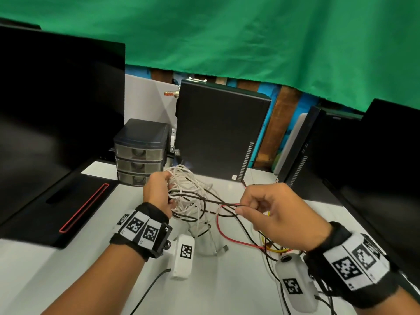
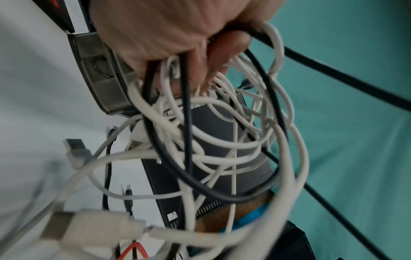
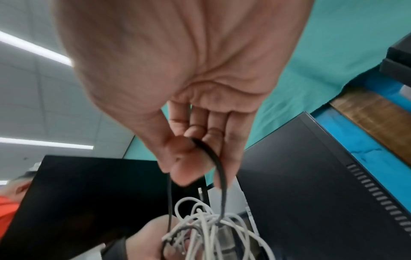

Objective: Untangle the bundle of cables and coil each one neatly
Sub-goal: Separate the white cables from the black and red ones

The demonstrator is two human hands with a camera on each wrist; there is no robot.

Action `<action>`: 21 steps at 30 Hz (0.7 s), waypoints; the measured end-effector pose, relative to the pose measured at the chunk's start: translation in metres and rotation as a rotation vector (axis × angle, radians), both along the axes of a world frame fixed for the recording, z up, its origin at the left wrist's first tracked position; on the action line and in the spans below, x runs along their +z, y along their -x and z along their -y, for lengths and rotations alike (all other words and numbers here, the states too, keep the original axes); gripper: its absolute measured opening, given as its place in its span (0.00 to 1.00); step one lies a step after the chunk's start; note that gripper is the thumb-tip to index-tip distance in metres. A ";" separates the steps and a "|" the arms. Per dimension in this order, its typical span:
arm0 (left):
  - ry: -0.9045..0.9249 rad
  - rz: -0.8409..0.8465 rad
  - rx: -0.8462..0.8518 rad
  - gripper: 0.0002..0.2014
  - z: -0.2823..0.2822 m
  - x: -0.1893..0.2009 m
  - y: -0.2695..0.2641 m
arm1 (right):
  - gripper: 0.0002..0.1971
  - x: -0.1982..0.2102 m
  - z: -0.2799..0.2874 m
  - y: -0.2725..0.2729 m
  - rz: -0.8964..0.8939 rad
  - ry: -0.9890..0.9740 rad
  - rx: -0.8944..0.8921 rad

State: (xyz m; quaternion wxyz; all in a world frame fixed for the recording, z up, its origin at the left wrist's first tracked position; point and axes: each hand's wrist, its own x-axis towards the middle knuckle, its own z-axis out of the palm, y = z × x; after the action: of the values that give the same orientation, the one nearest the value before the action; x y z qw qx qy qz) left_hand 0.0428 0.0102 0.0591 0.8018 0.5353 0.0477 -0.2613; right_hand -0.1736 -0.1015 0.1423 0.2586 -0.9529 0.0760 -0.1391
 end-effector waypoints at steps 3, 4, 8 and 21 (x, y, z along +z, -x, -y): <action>-0.012 -0.012 -0.037 0.18 0.004 -0.006 0.006 | 0.08 0.003 -0.002 -0.003 -0.183 0.044 0.003; -0.011 -0.009 -0.042 0.19 0.007 -0.007 0.010 | 0.08 0.006 -0.002 -0.003 -0.222 0.036 0.009; 0.080 0.007 -0.135 0.08 0.006 0.001 0.017 | 0.10 0.015 -0.001 -0.002 -0.132 -0.016 0.024; 0.268 -0.018 -0.265 0.29 -0.012 0.011 0.000 | 0.11 -0.007 0.007 0.002 -0.329 -0.123 -0.091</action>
State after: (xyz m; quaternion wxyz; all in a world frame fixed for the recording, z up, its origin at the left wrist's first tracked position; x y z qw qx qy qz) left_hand 0.0425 0.0220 0.0698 0.8242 0.4228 -0.0512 -0.3734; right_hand -0.1761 -0.1081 0.1349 0.2938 -0.9408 0.1689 0.0121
